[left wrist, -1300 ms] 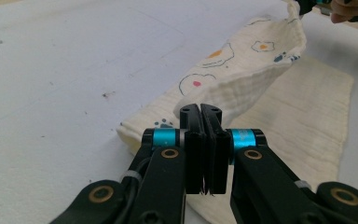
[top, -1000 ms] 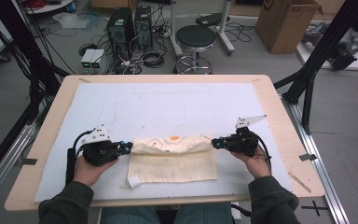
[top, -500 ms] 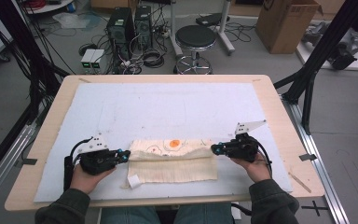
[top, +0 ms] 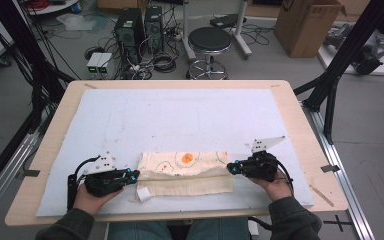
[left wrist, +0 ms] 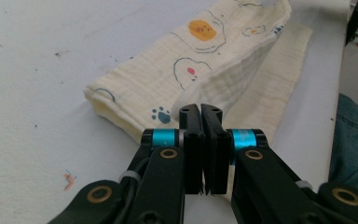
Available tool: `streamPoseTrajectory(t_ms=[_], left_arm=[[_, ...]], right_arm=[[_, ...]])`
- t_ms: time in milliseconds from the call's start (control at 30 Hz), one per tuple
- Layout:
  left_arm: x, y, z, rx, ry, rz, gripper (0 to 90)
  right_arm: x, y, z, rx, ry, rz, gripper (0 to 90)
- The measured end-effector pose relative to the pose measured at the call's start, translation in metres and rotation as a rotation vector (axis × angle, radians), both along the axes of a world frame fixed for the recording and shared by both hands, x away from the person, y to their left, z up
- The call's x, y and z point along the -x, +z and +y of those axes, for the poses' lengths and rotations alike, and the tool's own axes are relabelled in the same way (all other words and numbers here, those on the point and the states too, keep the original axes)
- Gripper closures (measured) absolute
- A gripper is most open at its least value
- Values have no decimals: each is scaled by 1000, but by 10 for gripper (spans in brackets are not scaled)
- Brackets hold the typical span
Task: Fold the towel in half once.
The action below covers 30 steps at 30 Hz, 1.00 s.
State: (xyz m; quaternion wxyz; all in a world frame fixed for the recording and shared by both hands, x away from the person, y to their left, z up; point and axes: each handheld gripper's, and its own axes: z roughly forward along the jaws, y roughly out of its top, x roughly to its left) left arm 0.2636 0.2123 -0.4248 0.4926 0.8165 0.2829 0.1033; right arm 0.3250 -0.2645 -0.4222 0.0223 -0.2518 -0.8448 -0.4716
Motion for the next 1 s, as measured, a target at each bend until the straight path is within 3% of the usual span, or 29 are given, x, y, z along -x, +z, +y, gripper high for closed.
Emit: streamPoseTrajectory(t_ms=[500, 600, 667, 767, 833, 1000], left_arm=[[7, -4, 0, -14, -30, 20, 859], [8, -2, 1, 6, -39, 34, 770], [9, 1, 4, 28, -43, 27, 718], [8, 6, 6, 57, -47, 17, 659], [6, 6, 3, 57, -39, 21, 666], [2, 1, -9, 18, -58, 34, 740]], right_arm=[[12, -5, -1, 26, 23, 13, 857], [14, -5, 0, 29, 31, 24, 819], [15, -3, -1, 14, 39, 19, 755], [18, 6, -2, -12, 52, 4, 732], [19, 11, -1, -23, 54, -6, 731], [17, 2, 12, 30, 84, 0, 739]])
